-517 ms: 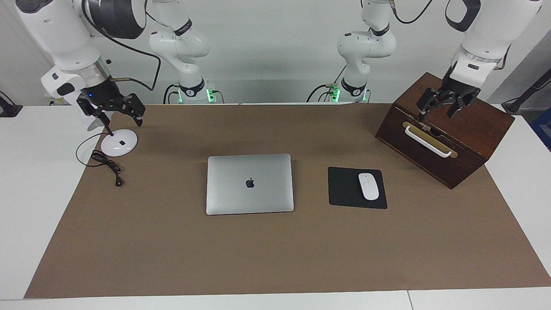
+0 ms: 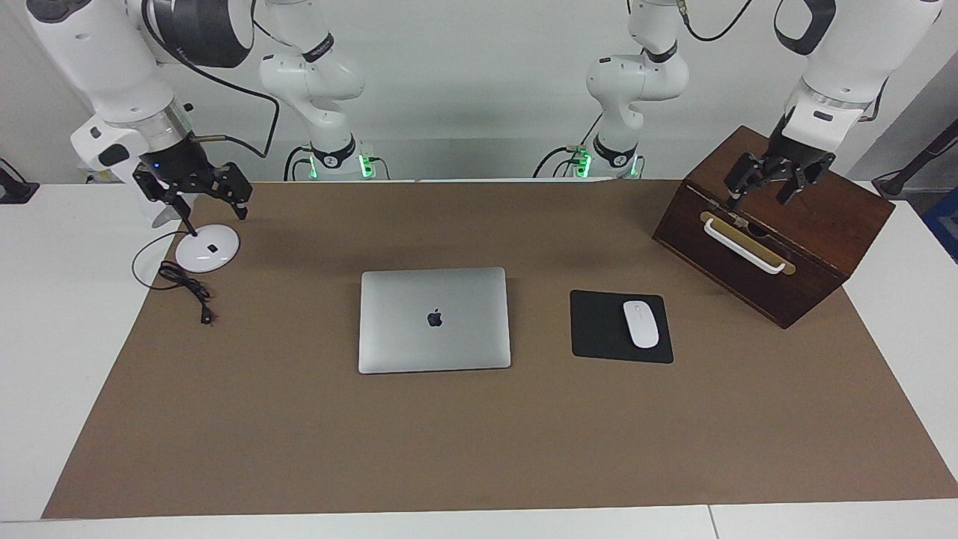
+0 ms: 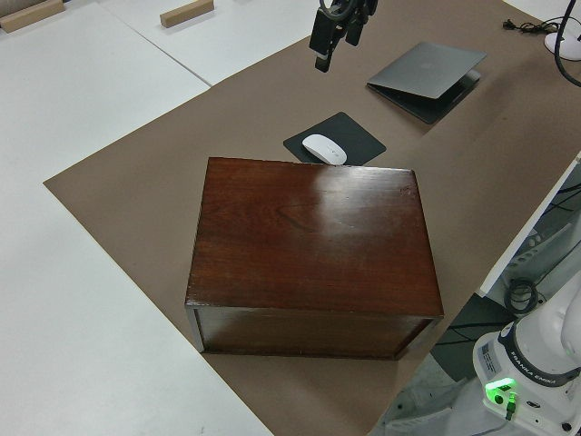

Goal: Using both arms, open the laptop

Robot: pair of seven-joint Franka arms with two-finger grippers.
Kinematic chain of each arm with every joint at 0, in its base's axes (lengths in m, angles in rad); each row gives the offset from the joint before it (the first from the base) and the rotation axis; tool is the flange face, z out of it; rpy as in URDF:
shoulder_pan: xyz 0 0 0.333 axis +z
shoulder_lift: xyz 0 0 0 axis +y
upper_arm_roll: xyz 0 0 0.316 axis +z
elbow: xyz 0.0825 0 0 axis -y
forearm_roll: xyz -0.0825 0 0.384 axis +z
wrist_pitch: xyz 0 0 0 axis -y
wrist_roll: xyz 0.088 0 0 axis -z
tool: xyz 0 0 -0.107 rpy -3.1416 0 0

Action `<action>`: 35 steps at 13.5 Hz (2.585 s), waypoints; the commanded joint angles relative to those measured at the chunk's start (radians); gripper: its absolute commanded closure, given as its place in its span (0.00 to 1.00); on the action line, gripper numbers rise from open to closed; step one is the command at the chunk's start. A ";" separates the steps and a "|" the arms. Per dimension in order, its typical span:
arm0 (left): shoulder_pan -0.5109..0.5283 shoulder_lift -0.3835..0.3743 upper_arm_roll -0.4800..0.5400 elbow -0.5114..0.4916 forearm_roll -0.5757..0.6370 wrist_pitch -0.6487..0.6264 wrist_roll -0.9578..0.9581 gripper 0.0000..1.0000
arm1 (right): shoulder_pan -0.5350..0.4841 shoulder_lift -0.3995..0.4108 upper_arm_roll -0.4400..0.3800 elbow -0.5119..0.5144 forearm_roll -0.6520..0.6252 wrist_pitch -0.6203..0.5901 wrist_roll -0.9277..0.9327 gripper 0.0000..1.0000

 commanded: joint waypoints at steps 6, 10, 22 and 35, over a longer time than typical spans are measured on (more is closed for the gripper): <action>-0.002 -0.006 0.004 -0.003 -0.012 -0.016 0.001 0.00 | -0.016 -0.024 0.006 -0.030 -0.004 0.028 -0.015 0.00; -0.002 -0.008 0.004 -0.005 -0.012 -0.030 -0.001 0.00 | -0.021 -0.024 0.006 -0.030 -0.004 0.028 -0.019 0.00; -0.008 -0.008 0.003 -0.006 -0.012 -0.012 -0.013 0.00 | -0.033 -0.022 0.006 -0.031 -0.004 0.048 -0.024 0.00; 0.009 -0.008 0.006 -0.049 -0.012 0.186 -0.044 1.00 | -0.047 -0.019 0.006 -0.028 -0.005 0.066 -0.112 0.00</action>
